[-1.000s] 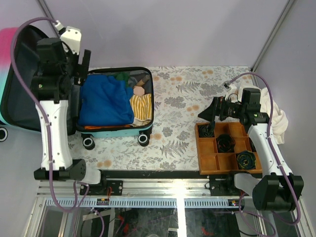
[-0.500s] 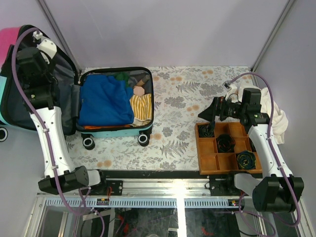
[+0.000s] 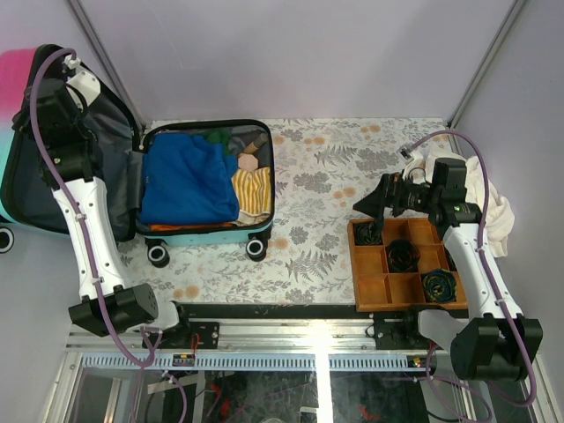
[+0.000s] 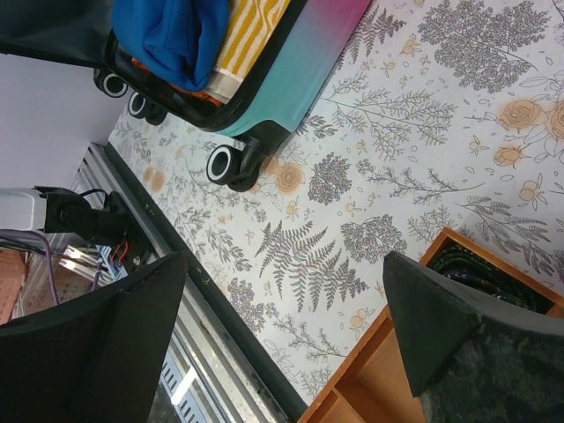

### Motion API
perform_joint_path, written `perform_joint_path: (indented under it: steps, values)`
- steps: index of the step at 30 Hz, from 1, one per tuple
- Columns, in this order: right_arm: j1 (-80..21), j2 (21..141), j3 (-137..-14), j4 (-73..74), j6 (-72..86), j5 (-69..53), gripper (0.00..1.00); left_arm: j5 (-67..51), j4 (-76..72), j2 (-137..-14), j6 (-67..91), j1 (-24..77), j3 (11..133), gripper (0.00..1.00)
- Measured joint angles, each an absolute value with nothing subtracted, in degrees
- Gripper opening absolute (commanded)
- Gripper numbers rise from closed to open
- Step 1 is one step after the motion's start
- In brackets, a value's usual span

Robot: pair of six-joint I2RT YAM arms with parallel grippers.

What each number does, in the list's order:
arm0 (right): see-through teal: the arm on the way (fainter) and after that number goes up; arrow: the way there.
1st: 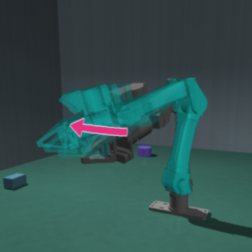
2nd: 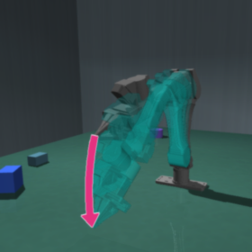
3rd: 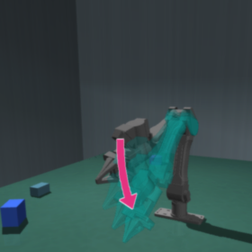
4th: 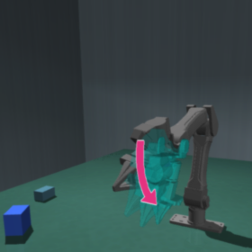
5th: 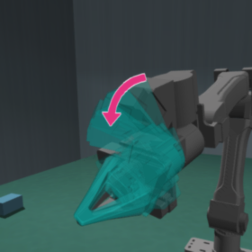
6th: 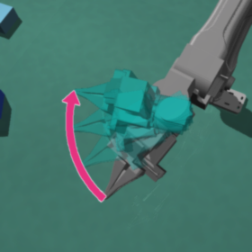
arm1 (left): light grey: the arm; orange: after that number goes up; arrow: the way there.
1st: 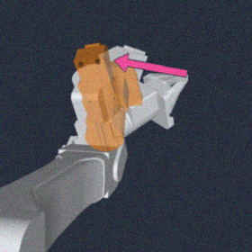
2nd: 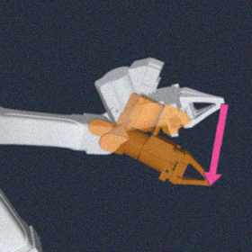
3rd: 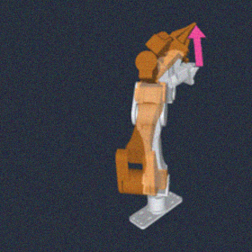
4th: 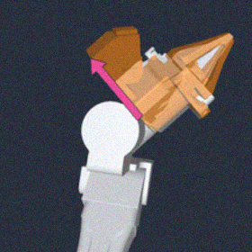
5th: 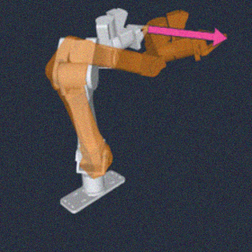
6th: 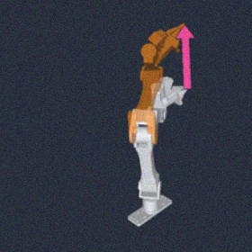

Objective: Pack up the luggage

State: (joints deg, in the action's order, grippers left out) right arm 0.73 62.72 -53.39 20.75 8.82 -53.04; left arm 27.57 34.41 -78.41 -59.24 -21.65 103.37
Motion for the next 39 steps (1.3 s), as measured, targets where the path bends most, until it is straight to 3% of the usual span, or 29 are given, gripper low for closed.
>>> perform_joint_path:
  steps: [12,18,28,32,39]
  values:
    - [0.73,62.72,-52.90,20.05,9.23,-53.23,1.00,26.15,34.11,-78.67,-60.14,-21.78,104.53,0.00]
    - [0.73,62.72,-52.73,19.84,9.54,-53.23,1.00,27.14,34.94,-78.67,-59.16,-18.00,105.14,0.00]
    - [0.73,62.72,-52.66,19.84,9.65,-53.23,1.00,35.14,35.22,-80.66,-57.76,-0.56,107.28,0.00]
    - [0.73,62.72,-52.60,19.84,9.65,-53.23,1.00,38.11,35.42,-85.30,-56.95,4.67,110.98,0.09]
    - [0.73,62.50,-52.07,19.81,9.63,-53.21,1.00,40.69,35.77,-92.84,-54.65,13.56,115.61,0.12]
